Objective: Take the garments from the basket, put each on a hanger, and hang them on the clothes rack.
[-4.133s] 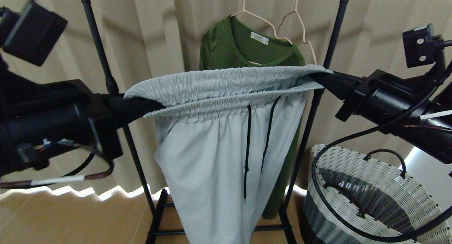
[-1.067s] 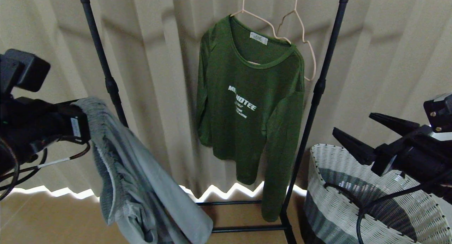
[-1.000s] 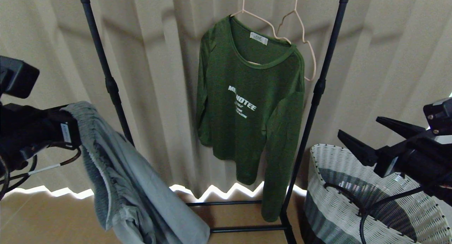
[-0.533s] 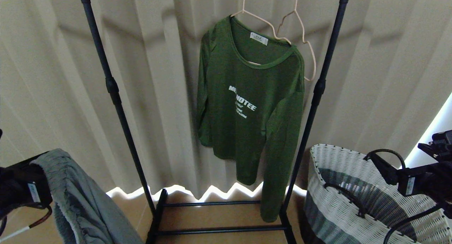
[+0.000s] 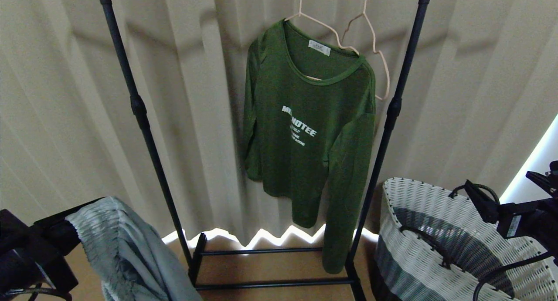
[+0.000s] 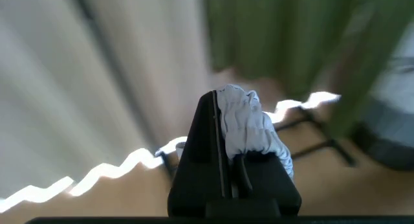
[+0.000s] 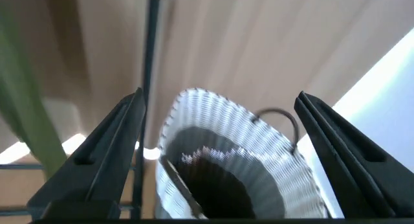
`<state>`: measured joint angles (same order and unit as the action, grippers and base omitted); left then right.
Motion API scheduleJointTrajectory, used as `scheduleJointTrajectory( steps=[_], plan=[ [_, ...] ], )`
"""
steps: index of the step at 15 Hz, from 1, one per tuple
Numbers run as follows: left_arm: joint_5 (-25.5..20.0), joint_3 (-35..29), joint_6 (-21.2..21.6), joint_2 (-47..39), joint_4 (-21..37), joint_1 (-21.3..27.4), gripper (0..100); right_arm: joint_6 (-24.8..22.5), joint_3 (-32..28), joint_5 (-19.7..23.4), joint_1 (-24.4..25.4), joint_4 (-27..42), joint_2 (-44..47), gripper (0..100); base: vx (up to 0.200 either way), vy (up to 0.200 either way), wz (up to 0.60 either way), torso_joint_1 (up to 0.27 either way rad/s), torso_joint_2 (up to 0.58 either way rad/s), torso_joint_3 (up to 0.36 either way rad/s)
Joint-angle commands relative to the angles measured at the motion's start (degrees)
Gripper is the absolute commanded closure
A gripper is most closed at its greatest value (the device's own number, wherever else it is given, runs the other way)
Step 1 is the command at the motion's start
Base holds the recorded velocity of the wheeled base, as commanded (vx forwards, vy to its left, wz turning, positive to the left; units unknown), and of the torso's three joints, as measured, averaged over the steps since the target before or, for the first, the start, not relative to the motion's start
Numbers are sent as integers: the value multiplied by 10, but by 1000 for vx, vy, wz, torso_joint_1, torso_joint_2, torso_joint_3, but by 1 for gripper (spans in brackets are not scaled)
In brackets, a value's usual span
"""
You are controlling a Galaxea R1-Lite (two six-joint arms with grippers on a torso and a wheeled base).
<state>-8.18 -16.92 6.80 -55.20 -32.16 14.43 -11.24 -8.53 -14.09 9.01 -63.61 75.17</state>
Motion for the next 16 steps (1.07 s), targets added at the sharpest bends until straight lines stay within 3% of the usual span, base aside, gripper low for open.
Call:
scheduleJointTrajectory(
  steps=[1, 6, 16],
  plan=[
    [-2, -11, -6, -11, -1, 64, 100, -2, -6, -1, 33, -10, 0, 0, 0, 0, 0, 0, 0, 0],
    [-1, -12, -6, -18, -2, 92, 100, -4, -9, -2, 60, -16, 12, 0, 0, 0, 0, 1, -17, -15],
    [0, 11, 1, -8, -2, 75, 100, -4, 1, -4, 69, -18, 11, 0, 0, 0, 0, 89, -410, -318]
  ],
)
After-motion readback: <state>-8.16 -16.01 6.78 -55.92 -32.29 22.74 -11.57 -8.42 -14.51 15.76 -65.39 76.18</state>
